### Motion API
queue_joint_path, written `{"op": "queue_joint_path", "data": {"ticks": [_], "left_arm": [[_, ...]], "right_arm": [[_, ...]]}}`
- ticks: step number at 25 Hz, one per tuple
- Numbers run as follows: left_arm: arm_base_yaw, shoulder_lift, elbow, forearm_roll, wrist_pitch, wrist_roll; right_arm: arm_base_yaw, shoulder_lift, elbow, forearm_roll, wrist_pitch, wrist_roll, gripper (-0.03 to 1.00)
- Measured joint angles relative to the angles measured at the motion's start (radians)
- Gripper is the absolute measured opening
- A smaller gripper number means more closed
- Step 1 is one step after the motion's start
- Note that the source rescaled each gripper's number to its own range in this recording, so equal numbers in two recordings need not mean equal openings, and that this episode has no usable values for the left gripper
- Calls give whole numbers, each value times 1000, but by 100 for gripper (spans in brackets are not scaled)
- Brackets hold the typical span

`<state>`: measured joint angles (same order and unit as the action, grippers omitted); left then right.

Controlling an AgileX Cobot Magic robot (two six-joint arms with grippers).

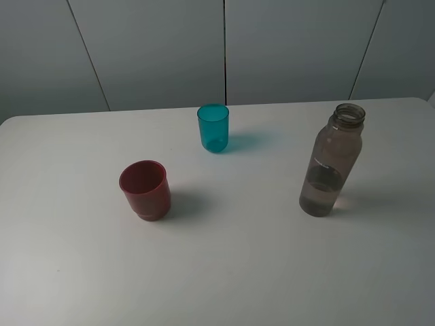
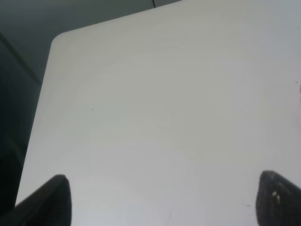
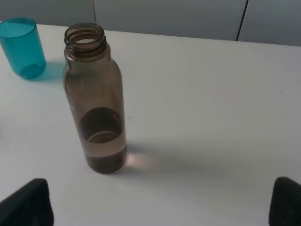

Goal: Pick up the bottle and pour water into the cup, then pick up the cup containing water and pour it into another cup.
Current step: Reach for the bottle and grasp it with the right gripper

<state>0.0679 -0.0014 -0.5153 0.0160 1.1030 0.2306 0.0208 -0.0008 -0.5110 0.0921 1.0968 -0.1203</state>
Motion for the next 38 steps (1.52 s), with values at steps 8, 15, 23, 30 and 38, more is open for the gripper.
{"op": "queue_joint_path", "data": {"ticks": [8, 15, 23, 30, 38], "left_arm": [[0, 0, 0, 0, 0, 0], [0, 0, 0, 0, 0, 0], [0, 0, 0, 0, 0, 0], [0, 0, 0, 0, 0, 0], [0, 0, 0, 0, 0, 0]], "right_arm": [[0, 0, 0, 0, 0, 0, 100], [0, 169, -89, -45, -28, 0, 100], [0, 499, -191, -29, -160, 0, 100], [21, 585, -45, 55, -305, -30, 100], [249, 596, 214, 108, -605, -87, 100]]}}
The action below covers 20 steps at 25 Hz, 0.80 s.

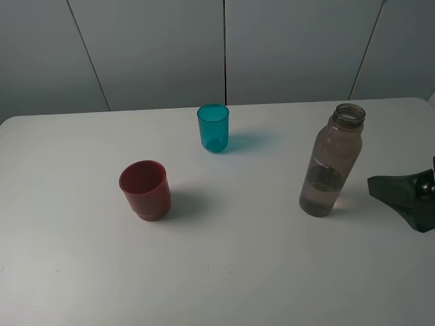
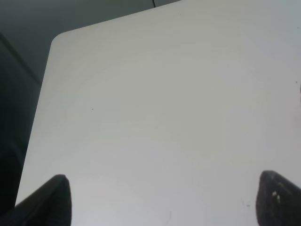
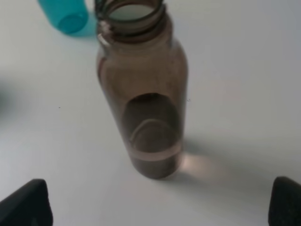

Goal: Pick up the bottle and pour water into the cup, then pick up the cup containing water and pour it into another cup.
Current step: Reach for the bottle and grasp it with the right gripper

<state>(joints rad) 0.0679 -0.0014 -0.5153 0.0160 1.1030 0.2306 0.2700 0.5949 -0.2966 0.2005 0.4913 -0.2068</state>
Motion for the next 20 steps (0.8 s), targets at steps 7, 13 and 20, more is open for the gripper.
{"op": "queue_joint_path", "data": {"ticks": [7, 13, 20], "left_arm": [[0, 0, 0, 0, 0, 0], [0, 0, 0, 0, 0, 0], [0, 0, 0, 0, 0, 0]], "right_arm": [[27, 116, 42, 1, -119, -19, 100], [27, 349, 42, 49, -310, -22, 100], [27, 552, 42, 52, -402, -18, 100]]}}
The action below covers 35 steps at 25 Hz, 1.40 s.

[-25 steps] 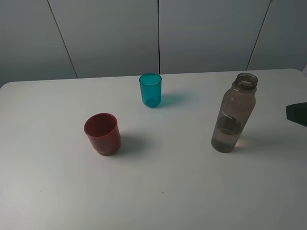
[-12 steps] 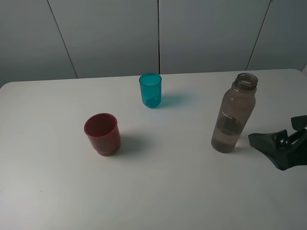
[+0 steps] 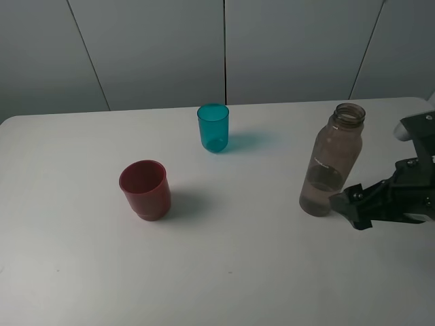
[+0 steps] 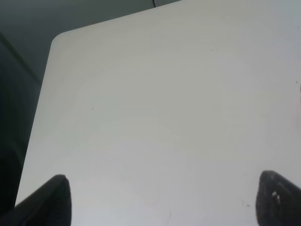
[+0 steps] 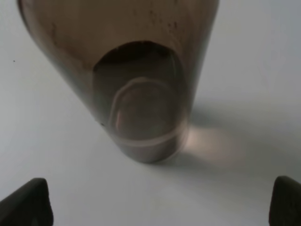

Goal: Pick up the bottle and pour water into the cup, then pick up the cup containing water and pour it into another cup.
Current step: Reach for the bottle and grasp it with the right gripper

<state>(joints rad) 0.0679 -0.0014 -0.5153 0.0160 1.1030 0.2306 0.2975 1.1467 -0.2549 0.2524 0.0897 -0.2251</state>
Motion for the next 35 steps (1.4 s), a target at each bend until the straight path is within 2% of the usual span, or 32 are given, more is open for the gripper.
{"op": "queue_joint_path", "data": {"ticks": [6, 10, 15, 21, 28, 35], "left_arm": [[0, 0, 0, 0, 0, 0], [0, 0, 0, 0, 0, 0], [0, 0, 0, 0, 0, 4], [0, 0, 0, 0, 0, 4], [0, 0, 0, 0, 0, 4], [0, 0, 0, 0, 0, 4]], "right_arm": [[0, 52, 10, 0, -58, 23, 100], [0, 54, 75, -12, -141, 47, 100], [0, 54, 113, -116, -221, 142, 100], [0, 54, 122, -220, -302, 176, 100], [0, 54, 158, -343, -422, 277, 100], [0, 114, 158, -389, -479, 318, 100]]}}
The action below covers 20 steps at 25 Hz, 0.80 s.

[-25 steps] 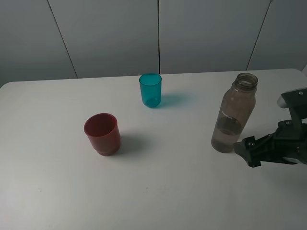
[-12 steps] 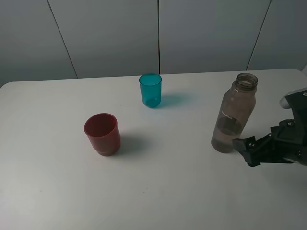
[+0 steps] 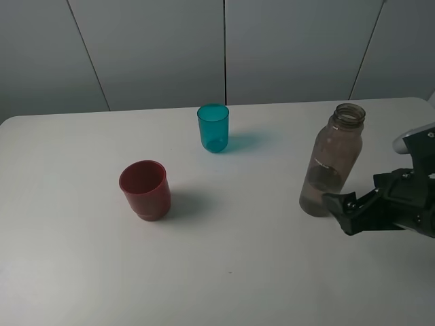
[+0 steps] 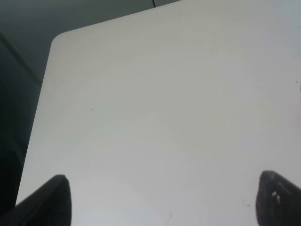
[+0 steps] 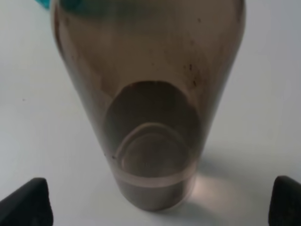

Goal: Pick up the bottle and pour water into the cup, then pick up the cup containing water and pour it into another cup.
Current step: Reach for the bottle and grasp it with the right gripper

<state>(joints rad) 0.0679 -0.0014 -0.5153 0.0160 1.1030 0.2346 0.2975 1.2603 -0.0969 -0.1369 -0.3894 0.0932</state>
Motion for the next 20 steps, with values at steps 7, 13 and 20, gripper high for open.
{"op": "queue_joint_path", "data": {"ticks": [7, 13, 20], "left_arm": [[0, 0, 0, 0, 0, 0], [0, 0, 0, 0, 0, 0], [0, 0, 0, 0, 0, 0]], "right_arm": [[1, 127, 0, -41, -124, 26, 100], [1, 200, 0, -26, -263, 11, 100], [1, 287, 0, 9, -377, -23, 100]]}}
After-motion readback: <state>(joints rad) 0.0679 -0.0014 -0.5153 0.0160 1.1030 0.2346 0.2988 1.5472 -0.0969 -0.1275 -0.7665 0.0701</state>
